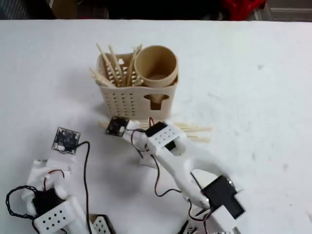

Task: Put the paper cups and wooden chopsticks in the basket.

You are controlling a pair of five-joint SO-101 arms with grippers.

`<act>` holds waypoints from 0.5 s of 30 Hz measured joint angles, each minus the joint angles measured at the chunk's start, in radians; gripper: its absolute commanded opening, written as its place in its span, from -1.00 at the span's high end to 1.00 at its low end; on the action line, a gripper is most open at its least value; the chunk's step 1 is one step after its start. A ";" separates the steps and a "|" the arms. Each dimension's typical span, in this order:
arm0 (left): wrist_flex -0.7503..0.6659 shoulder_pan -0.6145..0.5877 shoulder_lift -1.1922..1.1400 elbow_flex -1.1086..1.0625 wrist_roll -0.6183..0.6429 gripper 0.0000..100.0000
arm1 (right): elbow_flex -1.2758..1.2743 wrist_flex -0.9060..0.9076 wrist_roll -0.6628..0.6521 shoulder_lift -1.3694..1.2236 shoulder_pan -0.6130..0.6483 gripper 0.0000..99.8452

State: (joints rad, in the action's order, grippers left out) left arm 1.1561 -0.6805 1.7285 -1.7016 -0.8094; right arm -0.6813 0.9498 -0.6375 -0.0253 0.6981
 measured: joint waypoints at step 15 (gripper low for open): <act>0.000 0.000 0.000 0.000 0.000 0.85 | -0.017 0.173 0.072 0.374 0.005 0.97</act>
State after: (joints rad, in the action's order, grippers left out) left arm 1.1561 -0.6805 1.7285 -1.7016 -0.8094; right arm -0.6981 1.1231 -0.5654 0.3491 0.7027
